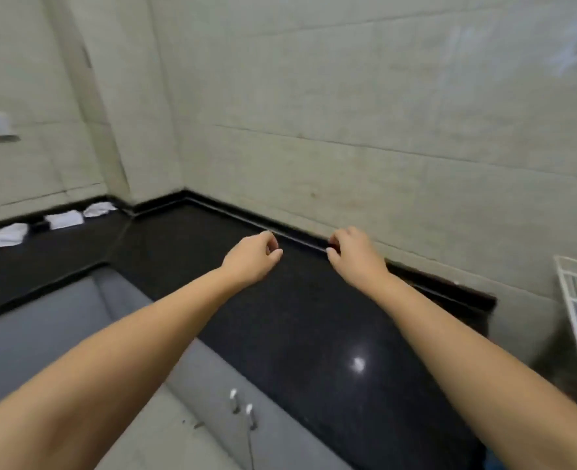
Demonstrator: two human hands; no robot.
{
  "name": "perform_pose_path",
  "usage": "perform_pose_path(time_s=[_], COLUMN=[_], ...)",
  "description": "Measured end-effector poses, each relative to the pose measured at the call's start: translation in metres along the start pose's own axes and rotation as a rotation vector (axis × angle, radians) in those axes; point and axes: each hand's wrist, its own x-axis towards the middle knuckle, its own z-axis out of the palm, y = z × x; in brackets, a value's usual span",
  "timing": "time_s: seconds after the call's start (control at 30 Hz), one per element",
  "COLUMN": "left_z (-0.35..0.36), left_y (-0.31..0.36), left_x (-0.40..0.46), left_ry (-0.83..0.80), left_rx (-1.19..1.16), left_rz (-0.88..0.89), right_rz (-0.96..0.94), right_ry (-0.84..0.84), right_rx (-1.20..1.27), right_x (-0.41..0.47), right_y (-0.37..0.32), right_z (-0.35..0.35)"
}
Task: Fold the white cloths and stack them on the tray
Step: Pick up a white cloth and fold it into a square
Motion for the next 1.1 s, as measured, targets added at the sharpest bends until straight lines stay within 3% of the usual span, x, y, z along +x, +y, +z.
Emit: perform_pose_path(time_s=[0.13,0.4,0.87,1.1], left_z=[-0.044,-0.094,-0.16,-0.192], left_y=[-0.136,-0.329,-0.546,-0.675], left_x=[-0.037,-0.065,0.056,0.108], left_ry=[0.0,0.069,0.121,0.109], left_rx=[0.183,0.17,0.032,0.02], left_rz=[-0.213,-0.545,-0.774,-0.825], right_rz=[-0.154,-0.37,-0.581,-0.624], right_ry=[-0.151,-0.418,-0.656,-0.698], right_rx=[-0.042,-0.023,-0.018,-0.031], right_x=[0.021,0.073,0.271,0.347], right_y=[-0.111,-0.256,-0.418,-0.503], right_z=[0.092,0.24,0.421,0.517])
